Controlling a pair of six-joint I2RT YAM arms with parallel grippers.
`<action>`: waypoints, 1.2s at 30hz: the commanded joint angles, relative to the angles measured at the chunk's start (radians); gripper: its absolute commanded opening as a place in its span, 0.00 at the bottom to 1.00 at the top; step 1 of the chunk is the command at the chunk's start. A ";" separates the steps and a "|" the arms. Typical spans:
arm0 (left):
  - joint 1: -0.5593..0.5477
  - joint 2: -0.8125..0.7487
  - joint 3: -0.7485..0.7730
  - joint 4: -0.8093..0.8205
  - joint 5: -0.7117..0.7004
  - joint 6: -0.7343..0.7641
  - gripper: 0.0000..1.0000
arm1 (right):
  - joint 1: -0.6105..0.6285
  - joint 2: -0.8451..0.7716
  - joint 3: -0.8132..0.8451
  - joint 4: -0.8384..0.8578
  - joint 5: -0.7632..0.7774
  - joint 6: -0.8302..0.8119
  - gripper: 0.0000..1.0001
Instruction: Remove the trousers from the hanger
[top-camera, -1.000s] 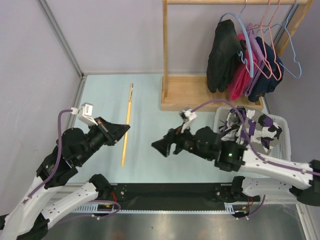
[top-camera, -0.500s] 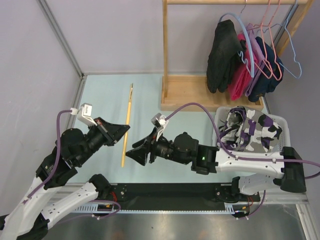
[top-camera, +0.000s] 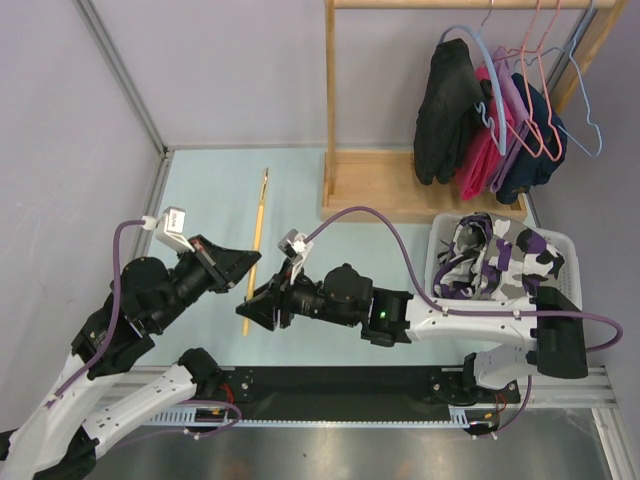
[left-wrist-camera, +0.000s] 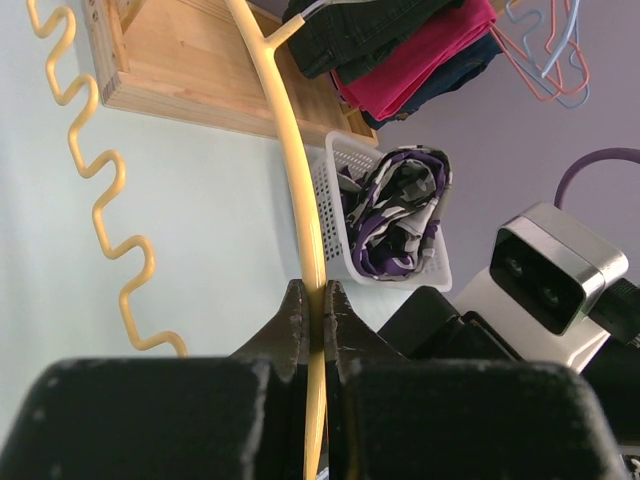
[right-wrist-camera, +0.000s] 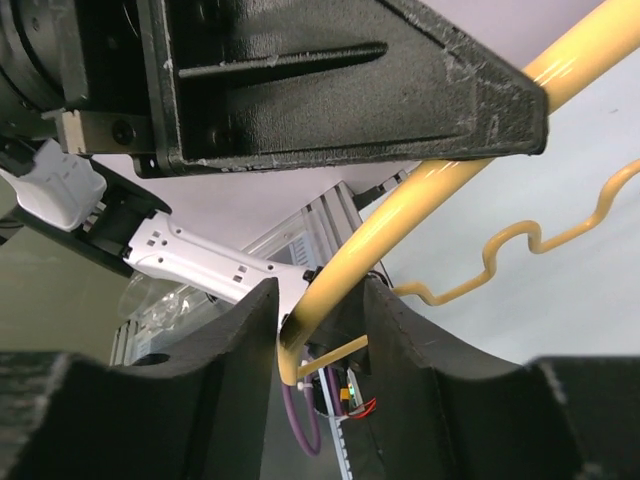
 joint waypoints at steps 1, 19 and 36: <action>0.003 -0.008 0.011 0.077 0.008 -0.007 0.00 | 0.008 0.010 0.043 0.060 -0.006 0.002 0.41; 0.003 -0.049 -0.015 0.091 -0.021 -0.018 0.40 | 0.003 -0.124 -0.051 0.029 0.080 0.074 0.00; 0.003 -0.115 -0.008 0.058 -0.067 0.036 0.76 | -0.320 -0.276 0.001 -0.186 -0.063 0.142 0.00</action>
